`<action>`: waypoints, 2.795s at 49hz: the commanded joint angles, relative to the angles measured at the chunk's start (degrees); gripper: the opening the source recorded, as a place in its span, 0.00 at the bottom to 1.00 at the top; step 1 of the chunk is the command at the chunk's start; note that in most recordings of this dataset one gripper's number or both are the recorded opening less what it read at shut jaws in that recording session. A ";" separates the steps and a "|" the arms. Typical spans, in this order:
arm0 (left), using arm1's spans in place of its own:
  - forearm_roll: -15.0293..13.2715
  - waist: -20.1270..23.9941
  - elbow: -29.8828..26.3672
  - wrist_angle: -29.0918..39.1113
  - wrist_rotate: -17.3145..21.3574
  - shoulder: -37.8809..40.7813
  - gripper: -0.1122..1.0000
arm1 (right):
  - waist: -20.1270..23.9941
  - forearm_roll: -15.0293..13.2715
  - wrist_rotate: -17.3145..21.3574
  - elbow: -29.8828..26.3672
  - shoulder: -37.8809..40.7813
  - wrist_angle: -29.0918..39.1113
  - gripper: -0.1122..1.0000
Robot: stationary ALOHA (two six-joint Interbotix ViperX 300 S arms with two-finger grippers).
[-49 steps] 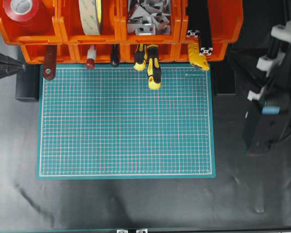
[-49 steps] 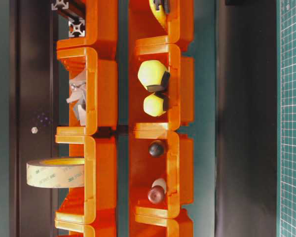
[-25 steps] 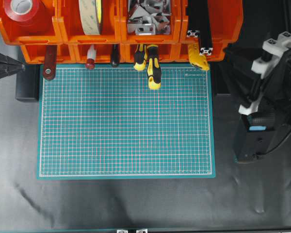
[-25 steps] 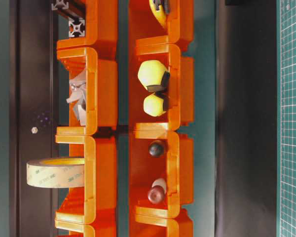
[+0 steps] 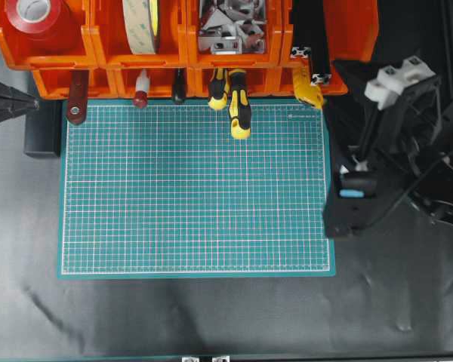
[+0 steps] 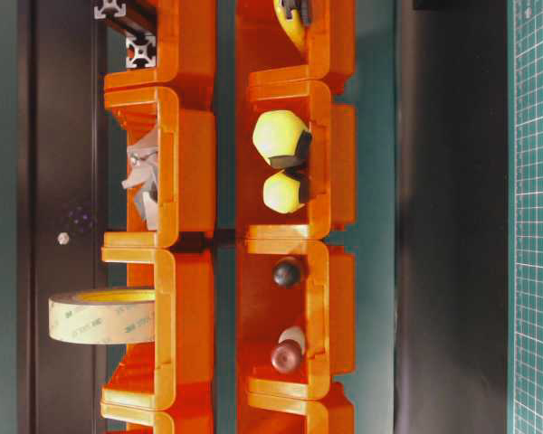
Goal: Pick frame from container rack with right arm.
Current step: 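Move the right gripper toward the black extrusion bar in the orange rack, then close the right gripper on the end of the black extrusion bar, then pull the bar out of the rack with the right gripper, backward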
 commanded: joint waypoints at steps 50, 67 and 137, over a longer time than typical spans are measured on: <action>0.18 0.09 -0.79 -0.26 -1.93 0.09 0.10 | -5.63 -2.90 2.20 -0.88 3.87 0.09 0.43; 0.18 0.09 -0.88 -0.26 -1.93 -0.35 0.10 | -3.60 -3.25 2.55 -1.93 4.48 3.34 0.34; 0.18 0.44 -2.72 2.99 -6.06 -5.71 0.10 | 25.66 -3.16 -4.04 -24.96 22.68 13.27 0.33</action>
